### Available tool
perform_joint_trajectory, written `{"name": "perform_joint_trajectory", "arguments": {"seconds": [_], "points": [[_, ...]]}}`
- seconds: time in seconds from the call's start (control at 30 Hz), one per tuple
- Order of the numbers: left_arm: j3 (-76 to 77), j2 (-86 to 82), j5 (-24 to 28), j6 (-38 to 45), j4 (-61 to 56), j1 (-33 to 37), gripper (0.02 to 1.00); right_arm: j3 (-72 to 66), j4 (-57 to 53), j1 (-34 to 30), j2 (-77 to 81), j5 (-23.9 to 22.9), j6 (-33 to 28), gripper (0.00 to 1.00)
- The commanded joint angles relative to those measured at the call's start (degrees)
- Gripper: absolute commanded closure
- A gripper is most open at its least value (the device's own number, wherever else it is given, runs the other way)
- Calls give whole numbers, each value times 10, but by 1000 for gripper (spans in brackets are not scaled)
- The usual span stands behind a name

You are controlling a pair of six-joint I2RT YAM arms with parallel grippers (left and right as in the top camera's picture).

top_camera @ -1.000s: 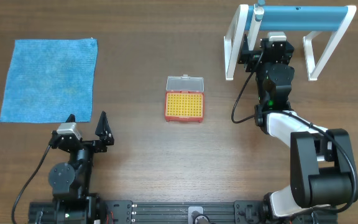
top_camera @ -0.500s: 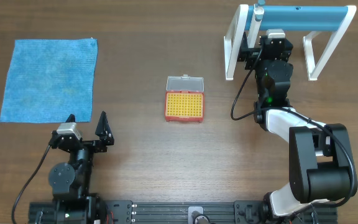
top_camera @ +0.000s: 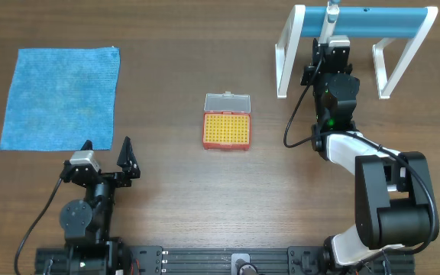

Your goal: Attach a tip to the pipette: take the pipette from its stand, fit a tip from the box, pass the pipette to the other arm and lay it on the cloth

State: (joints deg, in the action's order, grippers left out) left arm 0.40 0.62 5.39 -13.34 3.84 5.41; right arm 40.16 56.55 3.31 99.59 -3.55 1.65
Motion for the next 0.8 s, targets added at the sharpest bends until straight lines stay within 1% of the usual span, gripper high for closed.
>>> {"name": "perform_joint_trajectory", "arguments": {"seconds": [0.03,0.57,0.8], "points": [[-1,-4,2,5,4,-2,91,12,13,3,6,-3,0,921],[-1,-4,2,5,4,-2,91,12,8,3,-31,-3,0,921],[-1,-4,2,5,4,-2,91,12,-25,3,-34,-3,0,921]]}}
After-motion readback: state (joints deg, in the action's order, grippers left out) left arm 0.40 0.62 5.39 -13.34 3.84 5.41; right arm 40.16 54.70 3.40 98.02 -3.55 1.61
